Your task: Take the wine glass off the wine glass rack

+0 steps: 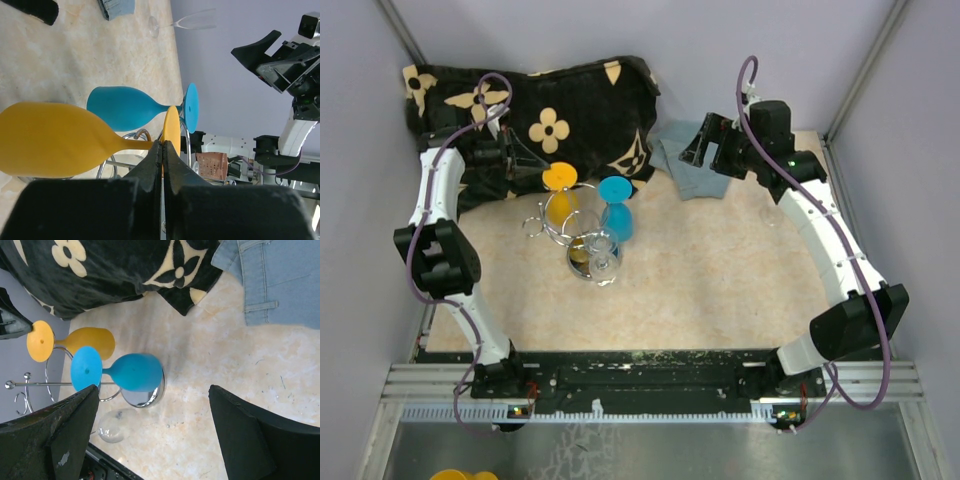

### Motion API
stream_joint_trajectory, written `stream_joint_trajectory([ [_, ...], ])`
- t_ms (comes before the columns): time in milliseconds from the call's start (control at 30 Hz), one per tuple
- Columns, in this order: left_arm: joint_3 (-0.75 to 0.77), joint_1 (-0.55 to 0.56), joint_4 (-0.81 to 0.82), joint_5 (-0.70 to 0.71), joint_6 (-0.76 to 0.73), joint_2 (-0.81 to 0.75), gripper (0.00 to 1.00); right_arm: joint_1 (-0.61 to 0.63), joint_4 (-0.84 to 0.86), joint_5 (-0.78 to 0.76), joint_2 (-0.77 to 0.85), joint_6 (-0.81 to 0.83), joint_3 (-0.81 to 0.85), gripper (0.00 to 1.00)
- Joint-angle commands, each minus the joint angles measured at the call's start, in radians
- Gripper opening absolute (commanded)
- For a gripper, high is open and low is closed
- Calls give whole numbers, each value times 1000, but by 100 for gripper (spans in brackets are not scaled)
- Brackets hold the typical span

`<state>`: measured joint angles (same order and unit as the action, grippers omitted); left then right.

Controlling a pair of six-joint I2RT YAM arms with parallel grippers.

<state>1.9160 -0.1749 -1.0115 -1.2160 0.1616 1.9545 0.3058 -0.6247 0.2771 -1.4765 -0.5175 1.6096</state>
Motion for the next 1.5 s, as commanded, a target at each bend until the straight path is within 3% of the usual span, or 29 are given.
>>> stream_joint_trajectory([
  [0,-12,-20,71,-45,64,-20,0,-1,47,-7,46,14,-5,91],
  [600,-48,-85,115,-59,98,-24,0,-7,49,1,41,11,0,92],
  [1100,-166,-89,495,-80,421,-63,0,-7,43,-2,53,10,-2,92],
  [1467,-25,-88,509,-4,415,-48,0,-7,45,0,61,10,-4,92],
])
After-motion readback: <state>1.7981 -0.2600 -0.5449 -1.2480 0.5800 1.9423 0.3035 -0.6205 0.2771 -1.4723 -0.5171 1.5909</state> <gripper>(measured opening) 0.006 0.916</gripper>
